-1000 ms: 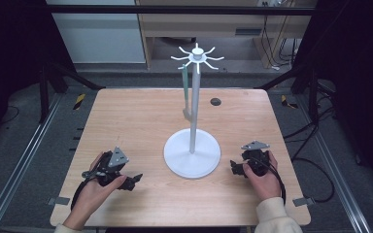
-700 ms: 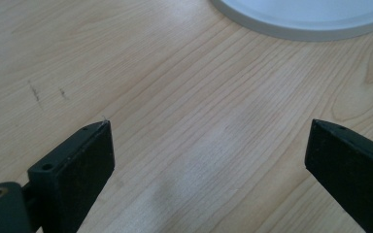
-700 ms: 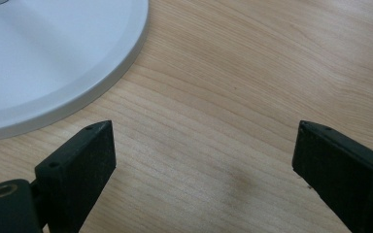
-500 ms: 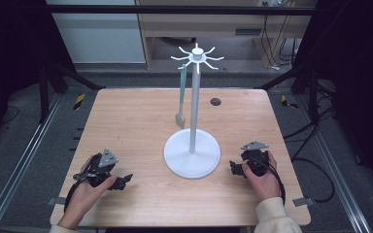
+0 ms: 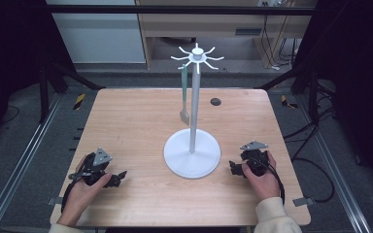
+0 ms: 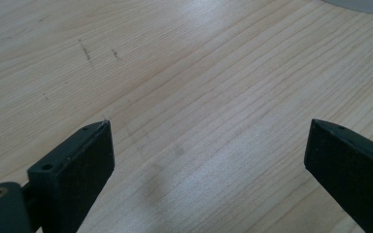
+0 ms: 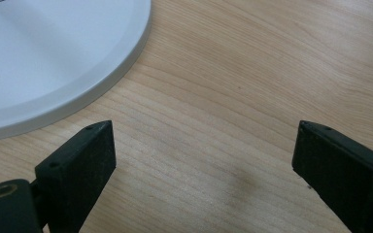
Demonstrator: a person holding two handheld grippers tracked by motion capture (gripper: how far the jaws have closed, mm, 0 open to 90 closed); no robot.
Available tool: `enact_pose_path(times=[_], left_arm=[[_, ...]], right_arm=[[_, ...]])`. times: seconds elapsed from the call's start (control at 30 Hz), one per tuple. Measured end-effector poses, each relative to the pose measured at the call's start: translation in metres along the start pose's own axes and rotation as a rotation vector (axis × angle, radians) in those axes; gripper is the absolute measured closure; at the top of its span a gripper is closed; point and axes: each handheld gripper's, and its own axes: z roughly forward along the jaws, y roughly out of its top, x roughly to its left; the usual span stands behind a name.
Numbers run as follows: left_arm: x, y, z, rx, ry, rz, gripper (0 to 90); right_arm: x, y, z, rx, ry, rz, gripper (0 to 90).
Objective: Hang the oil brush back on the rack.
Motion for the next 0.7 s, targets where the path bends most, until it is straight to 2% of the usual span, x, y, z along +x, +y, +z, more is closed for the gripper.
enact_pose_path(times=[0.4, 0.7], left_arm=[[0.011, -0.014, 0.0, -0.004, 0.024, -0.032, 3.7], [0.012, -0.016, -0.001, 0.003, 0.036, -0.055, 3.5]], right_arm=[[0.0, 0.0, 0.0, 0.002, 0.0, -0.001, 9.1], [0.0, 0.0, -0.001, 0.0, 0.005, 0.001, 9.1]])
